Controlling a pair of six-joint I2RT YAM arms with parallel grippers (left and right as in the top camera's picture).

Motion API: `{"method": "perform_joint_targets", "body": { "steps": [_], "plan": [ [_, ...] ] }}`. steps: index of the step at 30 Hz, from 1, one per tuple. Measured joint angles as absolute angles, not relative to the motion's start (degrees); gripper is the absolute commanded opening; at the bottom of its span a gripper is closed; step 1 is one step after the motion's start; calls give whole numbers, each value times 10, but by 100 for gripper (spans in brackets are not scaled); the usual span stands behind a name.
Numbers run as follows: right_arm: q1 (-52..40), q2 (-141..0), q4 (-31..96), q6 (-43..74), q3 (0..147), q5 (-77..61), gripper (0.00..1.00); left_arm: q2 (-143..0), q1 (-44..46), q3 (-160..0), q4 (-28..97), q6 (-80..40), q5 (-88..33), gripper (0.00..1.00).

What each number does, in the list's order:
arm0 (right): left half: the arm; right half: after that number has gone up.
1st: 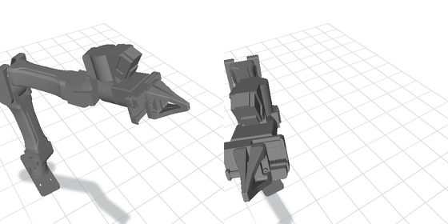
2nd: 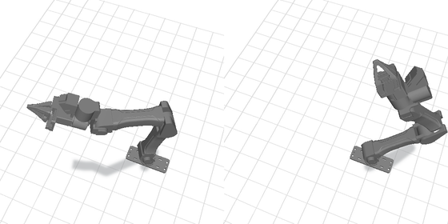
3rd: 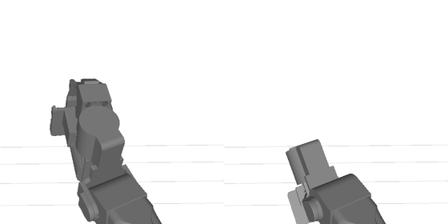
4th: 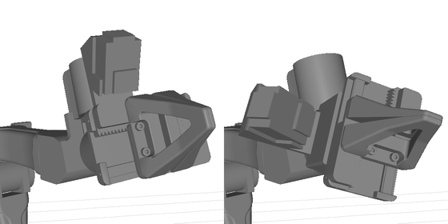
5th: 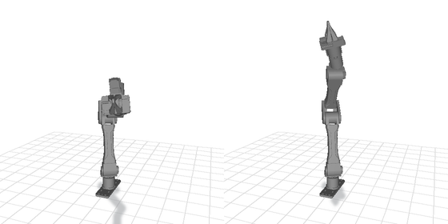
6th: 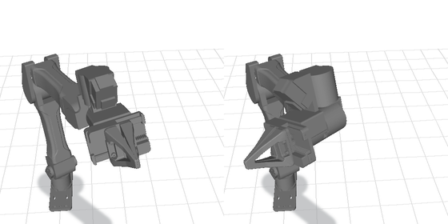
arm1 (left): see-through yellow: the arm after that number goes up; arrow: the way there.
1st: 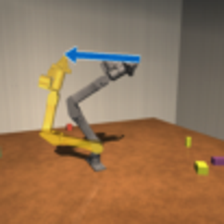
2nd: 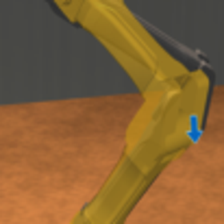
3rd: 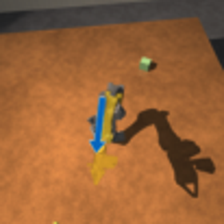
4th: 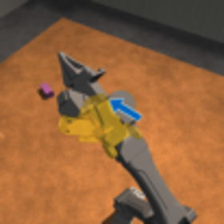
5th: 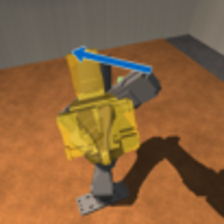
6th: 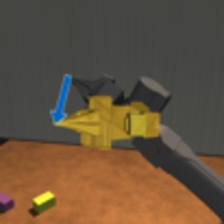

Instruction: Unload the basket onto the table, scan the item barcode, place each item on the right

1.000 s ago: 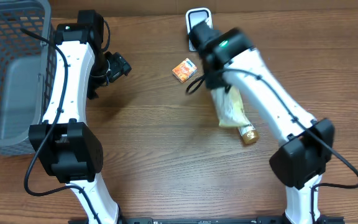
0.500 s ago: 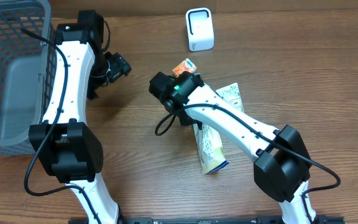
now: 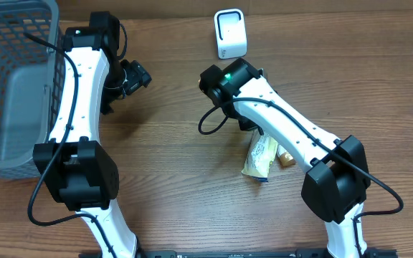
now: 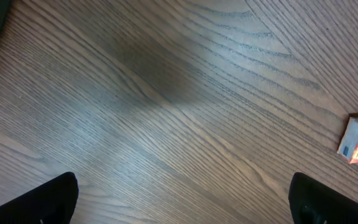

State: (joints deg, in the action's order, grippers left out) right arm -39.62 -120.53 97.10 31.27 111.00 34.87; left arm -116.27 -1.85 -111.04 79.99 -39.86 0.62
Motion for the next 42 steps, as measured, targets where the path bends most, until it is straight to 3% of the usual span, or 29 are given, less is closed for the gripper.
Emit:
{"method": "perform_joint_targets", "body": {
  "steps": [11,18,29,30,32,33,41,42],
  "plan": [
    [-406,-1207,933,330,1110,223,4,-1163,-18,-1110,797,-395,-3,100],
    [-406,-1211,963,387,1134,245,4,-1163,-9,-1110,826,-282,-119,100],
    [-406,-1216,966,357,1272,192,4,-1163,123,-1056,786,-203,-214,100],
    [-406,-1216,964,355,1272,187,4,-1163,136,-1049,779,-203,-213,54],
    [-406,-1216,961,352,1272,179,4,-1163,153,-1042,767,-203,-212,29],
    [-406,-1216,961,351,1272,175,4,-1163,157,-1042,759,-203,-212,6],
    [-405,-1216,954,345,1272,128,4,-1171,171,-1041,670,-218,-206,6],
    [-405,-1216,954,345,1272,125,4,-1179,171,-1041,664,-223,-206,23]
  ]
}}
